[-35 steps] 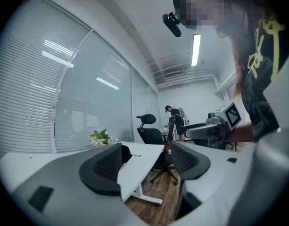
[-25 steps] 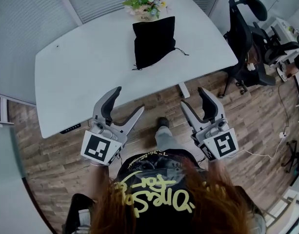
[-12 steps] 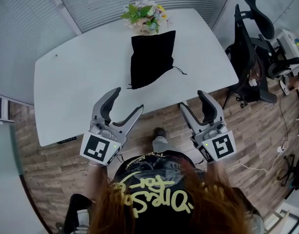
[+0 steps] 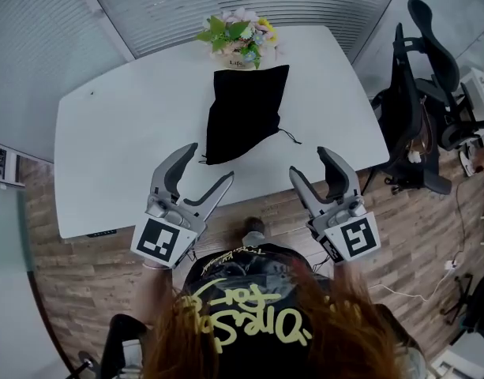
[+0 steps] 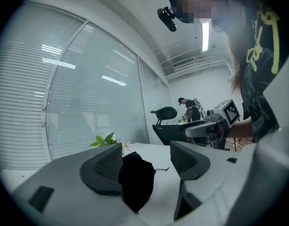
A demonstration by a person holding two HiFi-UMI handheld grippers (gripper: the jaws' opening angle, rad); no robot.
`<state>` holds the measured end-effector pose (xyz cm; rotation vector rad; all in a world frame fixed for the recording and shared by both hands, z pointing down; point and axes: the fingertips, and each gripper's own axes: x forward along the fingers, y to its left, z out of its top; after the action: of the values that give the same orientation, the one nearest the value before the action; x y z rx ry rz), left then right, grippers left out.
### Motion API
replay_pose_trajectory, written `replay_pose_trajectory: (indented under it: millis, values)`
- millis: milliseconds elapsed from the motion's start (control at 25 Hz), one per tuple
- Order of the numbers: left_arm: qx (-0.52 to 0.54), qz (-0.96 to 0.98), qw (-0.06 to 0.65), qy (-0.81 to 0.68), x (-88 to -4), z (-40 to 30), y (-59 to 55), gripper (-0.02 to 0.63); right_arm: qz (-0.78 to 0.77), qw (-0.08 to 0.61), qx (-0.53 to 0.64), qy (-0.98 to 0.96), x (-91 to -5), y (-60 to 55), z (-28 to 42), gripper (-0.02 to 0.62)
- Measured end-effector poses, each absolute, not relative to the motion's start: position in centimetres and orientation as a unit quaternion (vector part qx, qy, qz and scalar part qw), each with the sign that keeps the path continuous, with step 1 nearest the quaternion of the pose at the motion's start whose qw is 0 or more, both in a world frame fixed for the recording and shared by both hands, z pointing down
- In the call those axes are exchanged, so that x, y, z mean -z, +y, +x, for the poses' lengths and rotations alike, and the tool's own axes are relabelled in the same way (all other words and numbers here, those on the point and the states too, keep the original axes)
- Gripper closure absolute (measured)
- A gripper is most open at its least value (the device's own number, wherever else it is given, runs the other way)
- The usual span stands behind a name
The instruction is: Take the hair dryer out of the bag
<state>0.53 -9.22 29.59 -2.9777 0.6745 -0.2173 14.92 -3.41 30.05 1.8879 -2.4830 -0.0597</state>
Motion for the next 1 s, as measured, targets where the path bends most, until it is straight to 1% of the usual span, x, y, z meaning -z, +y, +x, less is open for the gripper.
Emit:
replay_pose_trajectory:
  millis: [160,320,480,600,680,800,1000]
  values:
    - [0.078,-0.971,0.048,0.222,-29.6,2.4,-9.9,0.298,0.599,0.005,0.005,-0.800,-30.6,-4.4,16.5,0.354]
    - [0.092,-0.964,0.064,0.242,-29.7,2.6,-10.8,0.298,0.583,0.007,-0.014,-0.812,-31.9,-5.8,16.9,0.354]
    - [0.103,-0.961,0.048,0.254,-30.5,1.4,-11.5,0.298,0.574,0.009,0.007,-0.819,-31.9,-7.0,16.3,0.354]
    - [0.103,-0.961,0.038,0.254,-31.0,0.9,-12.1,0.301,0.572,0.016,-0.009,-0.820,-32.4,-7.5,15.6,0.354]
    - [0.104,-0.962,0.044,0.248,-31.0,0.8,-12.5,0.302,0.574,0.020,-0.016,-0.819,-32.7,-7.8,15.3,0.355]
    - [0.108,-0.965,0.050,0.234,-31.3,0.9,-13.1,0.304,0.585,0.032,-0.012,-0.811,-33.0,-8.1,15.3,0.354]
    - [0.107,-0.971,0.040,0.208,-31.7,0.5,-14.6,0.305,0.605,0.059,0.004,-0.794,-33.4,-9.0,14.7,0.354]
